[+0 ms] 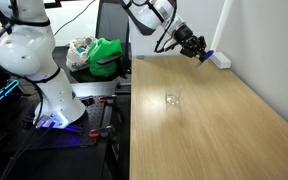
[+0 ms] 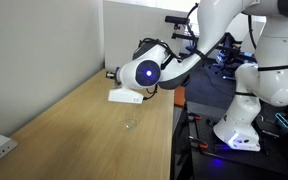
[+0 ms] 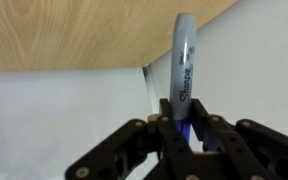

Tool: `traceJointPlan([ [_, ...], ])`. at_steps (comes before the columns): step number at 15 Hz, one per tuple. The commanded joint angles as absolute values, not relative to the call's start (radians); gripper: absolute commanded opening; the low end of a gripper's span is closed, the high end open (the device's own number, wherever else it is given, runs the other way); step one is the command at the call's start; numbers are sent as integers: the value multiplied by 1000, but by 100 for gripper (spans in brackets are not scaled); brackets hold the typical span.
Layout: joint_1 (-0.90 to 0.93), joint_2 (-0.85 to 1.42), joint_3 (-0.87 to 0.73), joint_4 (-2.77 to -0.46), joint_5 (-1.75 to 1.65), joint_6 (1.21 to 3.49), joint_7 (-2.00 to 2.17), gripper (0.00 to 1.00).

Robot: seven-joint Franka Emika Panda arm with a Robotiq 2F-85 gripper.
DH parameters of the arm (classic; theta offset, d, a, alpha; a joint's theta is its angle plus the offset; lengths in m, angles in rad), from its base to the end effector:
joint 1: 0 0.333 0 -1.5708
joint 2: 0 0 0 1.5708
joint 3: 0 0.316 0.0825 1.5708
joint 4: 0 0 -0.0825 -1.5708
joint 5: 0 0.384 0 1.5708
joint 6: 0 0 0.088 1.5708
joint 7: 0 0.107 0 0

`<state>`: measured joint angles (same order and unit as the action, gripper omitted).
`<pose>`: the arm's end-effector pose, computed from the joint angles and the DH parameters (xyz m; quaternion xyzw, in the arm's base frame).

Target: Take the marker from the table and place it in the glass cup

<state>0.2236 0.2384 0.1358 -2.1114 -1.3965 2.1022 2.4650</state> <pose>0.5531 0.1560 0.3119 0.7206 -0.4744 0.4776 0.1660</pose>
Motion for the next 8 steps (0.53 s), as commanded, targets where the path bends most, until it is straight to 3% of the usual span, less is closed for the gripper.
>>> traceJointPlan([
  [1,232,181,164,-2174,-1393,2017,2514,6],
  [8,237,169,197,-2222,-1328,1958,2509,6],
])
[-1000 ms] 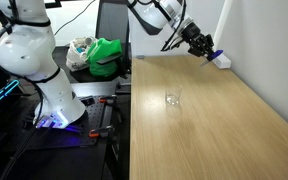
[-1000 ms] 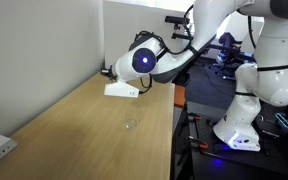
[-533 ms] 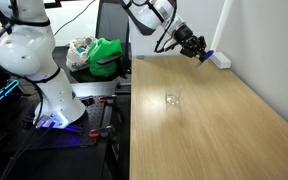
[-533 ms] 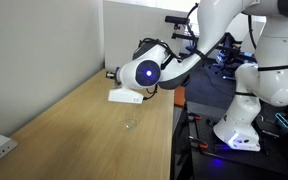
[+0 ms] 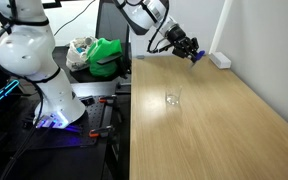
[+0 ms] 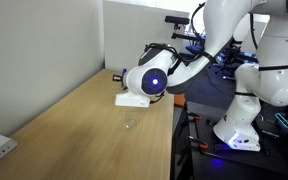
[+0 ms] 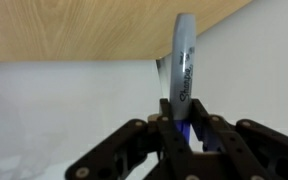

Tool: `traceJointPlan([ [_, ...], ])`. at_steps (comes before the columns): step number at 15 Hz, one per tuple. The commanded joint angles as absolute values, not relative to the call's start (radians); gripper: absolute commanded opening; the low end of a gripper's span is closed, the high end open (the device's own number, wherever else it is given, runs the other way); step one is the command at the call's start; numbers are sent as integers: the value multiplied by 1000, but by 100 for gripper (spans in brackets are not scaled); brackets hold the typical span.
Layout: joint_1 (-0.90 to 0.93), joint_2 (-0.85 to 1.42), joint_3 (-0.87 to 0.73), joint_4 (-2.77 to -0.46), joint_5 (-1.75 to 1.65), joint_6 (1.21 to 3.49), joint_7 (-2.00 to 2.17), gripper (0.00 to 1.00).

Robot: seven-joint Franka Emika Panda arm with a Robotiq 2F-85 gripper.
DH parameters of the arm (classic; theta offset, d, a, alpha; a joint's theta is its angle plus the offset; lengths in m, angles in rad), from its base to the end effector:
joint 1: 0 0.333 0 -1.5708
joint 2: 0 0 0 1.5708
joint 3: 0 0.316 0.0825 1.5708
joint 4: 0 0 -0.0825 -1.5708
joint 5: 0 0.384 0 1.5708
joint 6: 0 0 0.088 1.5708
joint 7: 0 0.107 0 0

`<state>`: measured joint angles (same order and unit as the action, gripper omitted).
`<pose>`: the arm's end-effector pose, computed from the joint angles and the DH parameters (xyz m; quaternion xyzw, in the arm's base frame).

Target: Take the marker from the table and place it in the glass cup

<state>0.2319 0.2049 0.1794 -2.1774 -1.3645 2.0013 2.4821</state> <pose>0.5245 0.1630 0.3046 0.7098 -0.4768 0.4780 0.2007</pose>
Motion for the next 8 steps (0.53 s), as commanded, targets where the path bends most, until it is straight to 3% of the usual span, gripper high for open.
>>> traceJointPlan([
  [1,239,169,200,-2231,-1312,1948,2514,6],
  [8,248,168,216,-2286,-1230,1918,2551,6],
])
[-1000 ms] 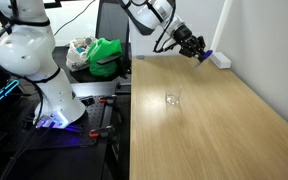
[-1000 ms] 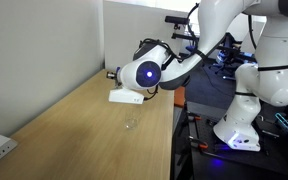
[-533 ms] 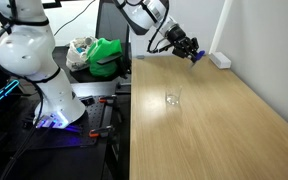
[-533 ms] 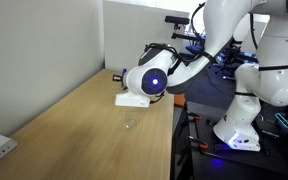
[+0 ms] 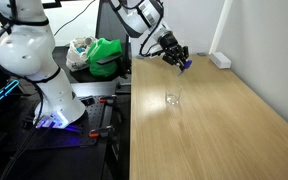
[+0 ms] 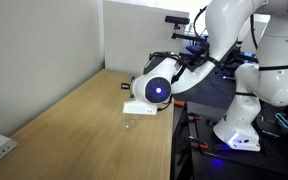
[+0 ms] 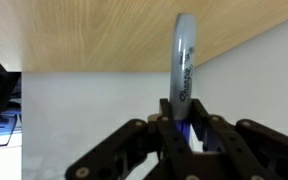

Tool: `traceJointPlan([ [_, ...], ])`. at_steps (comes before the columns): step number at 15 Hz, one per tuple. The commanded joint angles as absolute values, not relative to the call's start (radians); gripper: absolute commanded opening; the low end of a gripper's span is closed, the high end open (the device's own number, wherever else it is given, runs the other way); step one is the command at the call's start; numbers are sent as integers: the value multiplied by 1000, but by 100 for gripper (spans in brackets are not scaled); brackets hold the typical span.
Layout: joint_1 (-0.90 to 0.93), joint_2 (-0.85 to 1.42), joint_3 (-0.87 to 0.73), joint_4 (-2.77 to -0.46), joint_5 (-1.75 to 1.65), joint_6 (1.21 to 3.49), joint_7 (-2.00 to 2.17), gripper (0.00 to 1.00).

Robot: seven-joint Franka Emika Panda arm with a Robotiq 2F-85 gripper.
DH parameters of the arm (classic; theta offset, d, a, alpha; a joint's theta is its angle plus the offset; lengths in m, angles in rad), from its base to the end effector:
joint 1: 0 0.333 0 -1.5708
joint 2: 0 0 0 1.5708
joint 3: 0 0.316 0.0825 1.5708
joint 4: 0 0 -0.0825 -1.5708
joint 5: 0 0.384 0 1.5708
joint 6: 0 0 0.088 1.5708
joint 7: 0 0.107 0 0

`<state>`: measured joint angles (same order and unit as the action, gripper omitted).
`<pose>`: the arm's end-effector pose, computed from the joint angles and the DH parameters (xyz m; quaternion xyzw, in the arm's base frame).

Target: Take the marker from the table and place it in the glass cup

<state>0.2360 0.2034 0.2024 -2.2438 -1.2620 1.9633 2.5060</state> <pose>0.4942 0.1632 0.2765 0.7080 -0.5032 0.4389 0.2300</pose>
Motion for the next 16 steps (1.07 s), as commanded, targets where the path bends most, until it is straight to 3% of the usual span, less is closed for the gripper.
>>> traceJointPlan([
  [1,251,168,217,-2293,-1221,1914,2561,6],
  [16,247,251,211,-2292,-1196,1939,2588,6],
])
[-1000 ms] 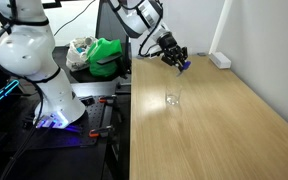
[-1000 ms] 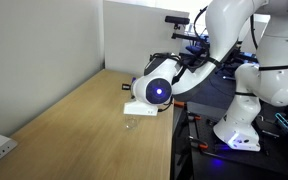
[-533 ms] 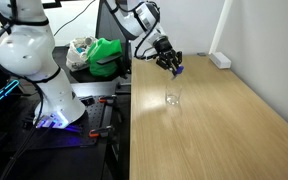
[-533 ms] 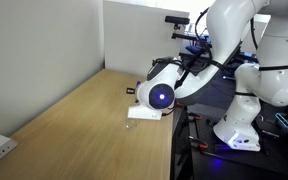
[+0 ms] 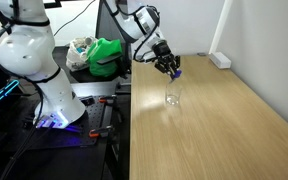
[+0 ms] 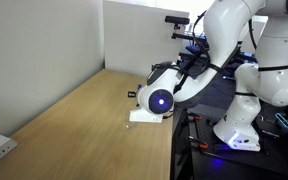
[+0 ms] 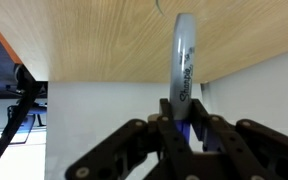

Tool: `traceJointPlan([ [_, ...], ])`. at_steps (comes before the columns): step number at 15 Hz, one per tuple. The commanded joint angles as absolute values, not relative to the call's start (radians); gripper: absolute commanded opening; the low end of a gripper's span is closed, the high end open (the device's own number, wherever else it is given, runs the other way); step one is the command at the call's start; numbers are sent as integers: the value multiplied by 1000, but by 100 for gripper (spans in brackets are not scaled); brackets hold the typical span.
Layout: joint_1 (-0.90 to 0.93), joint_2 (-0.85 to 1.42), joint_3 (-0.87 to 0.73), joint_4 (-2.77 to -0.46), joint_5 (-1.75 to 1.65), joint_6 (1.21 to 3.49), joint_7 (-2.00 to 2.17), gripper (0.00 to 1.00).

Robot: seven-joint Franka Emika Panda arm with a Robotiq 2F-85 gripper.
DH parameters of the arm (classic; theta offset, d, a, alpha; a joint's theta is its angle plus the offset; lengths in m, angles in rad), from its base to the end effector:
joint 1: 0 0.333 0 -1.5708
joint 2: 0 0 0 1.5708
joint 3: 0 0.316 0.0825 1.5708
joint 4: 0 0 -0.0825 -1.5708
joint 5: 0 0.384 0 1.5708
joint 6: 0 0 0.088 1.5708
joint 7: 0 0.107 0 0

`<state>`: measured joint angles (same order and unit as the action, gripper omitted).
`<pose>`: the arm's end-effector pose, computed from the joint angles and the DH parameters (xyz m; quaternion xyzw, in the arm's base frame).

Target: Take the marker from the table and place it in the glass cup

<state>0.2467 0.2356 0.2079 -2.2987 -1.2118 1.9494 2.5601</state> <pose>0.4678 0.1608 0.2392 0.7054 -0.5179 0.4118 0.2543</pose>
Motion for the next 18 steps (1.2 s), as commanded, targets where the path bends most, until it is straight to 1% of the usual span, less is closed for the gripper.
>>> traceJointPlan([
  [1,247,259,210,-2289,-1200,1943,2590,6],
  [17,243,378,188,-2179,-1270,1959,2583,6],
  [18,245,383,189,-2175,-1267,1957,2581,10],
])
